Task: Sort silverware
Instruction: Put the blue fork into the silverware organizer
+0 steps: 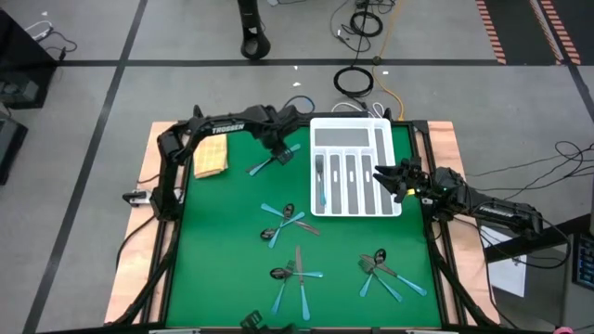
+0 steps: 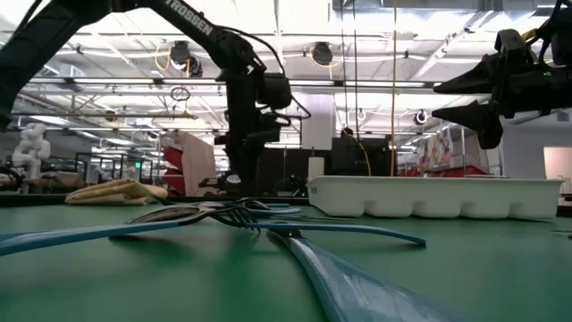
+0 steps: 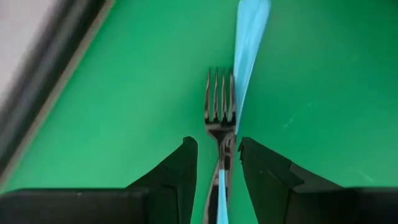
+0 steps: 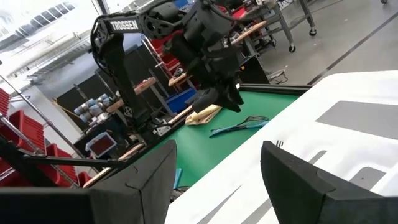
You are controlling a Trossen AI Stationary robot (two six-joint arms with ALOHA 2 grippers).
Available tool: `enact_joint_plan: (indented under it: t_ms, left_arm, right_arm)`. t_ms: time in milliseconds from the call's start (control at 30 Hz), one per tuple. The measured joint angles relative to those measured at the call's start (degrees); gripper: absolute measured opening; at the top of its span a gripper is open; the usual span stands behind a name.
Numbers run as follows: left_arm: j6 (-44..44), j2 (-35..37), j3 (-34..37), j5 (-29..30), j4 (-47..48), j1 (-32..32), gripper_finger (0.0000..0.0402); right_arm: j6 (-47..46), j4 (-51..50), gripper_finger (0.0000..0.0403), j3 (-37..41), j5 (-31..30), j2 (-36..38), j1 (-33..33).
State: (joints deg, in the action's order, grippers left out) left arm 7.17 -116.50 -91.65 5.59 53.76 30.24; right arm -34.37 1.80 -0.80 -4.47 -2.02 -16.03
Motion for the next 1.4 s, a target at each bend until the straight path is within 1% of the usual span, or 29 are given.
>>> enact_joint_plan:
  t_ms: [200,300,500,633,833,1000,1167,1267,1400]
  left_arm:
    - [1.3,0.0,0.6,-1.2,-0.3,0.2,0.0139]
    - [1.4,0.0,0.6,-3.1,-0.3,0.3,0.0157]
    - [1.6,0.0,0.6,-3.7,1.2,0.1,0.0204]
    - [1.3,0.0,0.6,-3.7,1.0,-0.3,0.0216]
    - [1.0,0.0,3.5,-3.6,-1.4,-0.3,0.0217]
    - [-0.1,0.0,5.7,-2.3,-4.6,-0.3,0.0217]
    - [-0.6,0.0,7.6,-3.6,-8.0,-0.3,0.0216]
    - [-0.5,-0.7,8.4,-3.7,-9.2,-0.2,0.0203]
    - [-0.4,-1.5,8.4,-3.8,-8.7,-0.2,0.0165]
  right_arm:
    - [0.0,0.0,0.0219,0.0,0.0,0.0,0.0]
    - [0.0,0.0,0.0219,0.0,0.0,0.0,0.0]
    - [0.1,0.0,0.0219,0.0,0.0,0.0,0.0]
    - [0.1,0.0,0.0219,0.0,0.0,0.0,0.0]
    - [-0.4,0.0,0.0219,0.0,0.0,0.0,0.0]
    - [-0.2,0.0,0.0219,0.0,0.0,0.0,0.0]
    - [-0.4,0.0,0.0219,0.0,-0.1,0.0,0.0]
    - [-0.5,0.1,0.0219,0.0,-0.1,0.0,0.0]
    - [-1.0,0.1,0.0219,0.0,-0.2,0.0,0.0]
